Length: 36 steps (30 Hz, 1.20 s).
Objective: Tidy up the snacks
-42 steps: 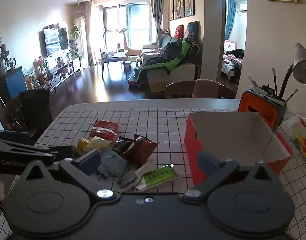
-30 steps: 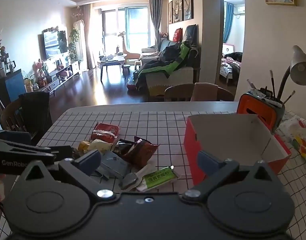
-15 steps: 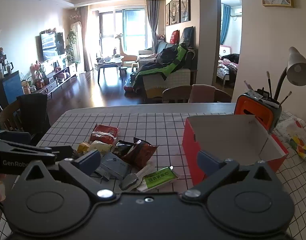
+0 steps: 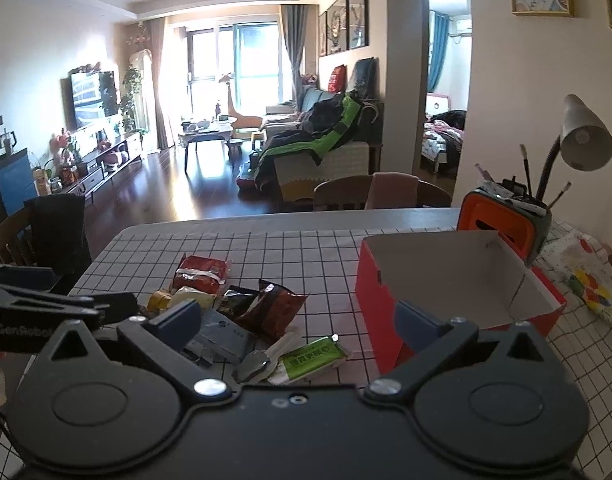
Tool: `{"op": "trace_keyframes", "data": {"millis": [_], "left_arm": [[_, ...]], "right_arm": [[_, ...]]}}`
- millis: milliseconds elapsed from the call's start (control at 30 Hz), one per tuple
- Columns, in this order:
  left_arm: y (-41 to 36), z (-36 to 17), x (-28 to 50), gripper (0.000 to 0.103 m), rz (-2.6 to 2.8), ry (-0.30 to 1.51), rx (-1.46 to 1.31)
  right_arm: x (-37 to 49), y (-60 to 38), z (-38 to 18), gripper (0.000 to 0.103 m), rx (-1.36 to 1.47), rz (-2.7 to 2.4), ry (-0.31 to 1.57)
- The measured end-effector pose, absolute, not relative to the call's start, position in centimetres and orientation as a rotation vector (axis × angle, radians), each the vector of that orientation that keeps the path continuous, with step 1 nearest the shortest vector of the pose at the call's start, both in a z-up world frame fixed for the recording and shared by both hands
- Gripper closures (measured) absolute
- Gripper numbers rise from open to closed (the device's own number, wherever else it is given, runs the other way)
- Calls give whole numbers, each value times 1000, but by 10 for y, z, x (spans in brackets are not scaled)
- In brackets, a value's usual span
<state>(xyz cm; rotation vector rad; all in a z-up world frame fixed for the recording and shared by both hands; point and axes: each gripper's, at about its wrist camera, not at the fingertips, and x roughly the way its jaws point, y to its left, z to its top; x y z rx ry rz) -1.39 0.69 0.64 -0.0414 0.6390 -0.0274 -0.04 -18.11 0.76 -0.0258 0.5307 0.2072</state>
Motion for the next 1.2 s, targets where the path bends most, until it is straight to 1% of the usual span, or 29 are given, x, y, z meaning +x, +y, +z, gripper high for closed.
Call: {"op": "trace_keyframes", "data": {"millis": [1200], "left_arm": [[14,5,-12,0,-61,647,-51]], "right_arm": [[1,-182,8,1,-22,165,541]]}}
